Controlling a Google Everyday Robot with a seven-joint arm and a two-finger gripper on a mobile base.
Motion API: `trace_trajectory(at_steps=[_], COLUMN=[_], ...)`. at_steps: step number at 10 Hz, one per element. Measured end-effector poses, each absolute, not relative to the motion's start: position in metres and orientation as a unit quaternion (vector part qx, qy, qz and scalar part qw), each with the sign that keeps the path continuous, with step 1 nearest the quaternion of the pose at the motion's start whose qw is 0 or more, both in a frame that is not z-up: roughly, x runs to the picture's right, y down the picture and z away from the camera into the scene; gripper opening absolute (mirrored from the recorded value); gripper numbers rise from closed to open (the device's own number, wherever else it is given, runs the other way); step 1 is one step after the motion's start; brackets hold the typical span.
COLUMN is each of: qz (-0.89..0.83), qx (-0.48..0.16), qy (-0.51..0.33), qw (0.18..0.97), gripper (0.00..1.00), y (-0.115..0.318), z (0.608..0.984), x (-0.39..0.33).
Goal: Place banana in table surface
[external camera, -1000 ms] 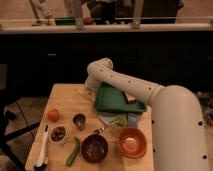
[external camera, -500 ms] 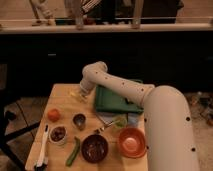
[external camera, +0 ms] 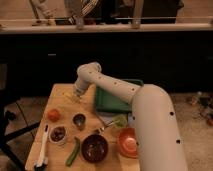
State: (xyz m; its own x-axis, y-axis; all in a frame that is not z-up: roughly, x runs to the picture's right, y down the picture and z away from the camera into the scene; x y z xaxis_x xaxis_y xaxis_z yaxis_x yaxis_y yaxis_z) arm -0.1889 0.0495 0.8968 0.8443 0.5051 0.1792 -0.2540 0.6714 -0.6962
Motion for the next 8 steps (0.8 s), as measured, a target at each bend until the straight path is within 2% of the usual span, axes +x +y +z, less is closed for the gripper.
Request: trace_trajectory(at_steps=[3,4,8], qz=[0.22,0.231,0.267], qx=[-0.349,-0.351,-0.362], qy=[-0.177,-0.173,-0.194], qw=[0.894,0.891,0.872], gripper=[0.04,0.1,0.52], y=[0.051,0.051,0.046], z=[0.907,0.911,0.918], x=[-0.19,-0.186,-0.17])
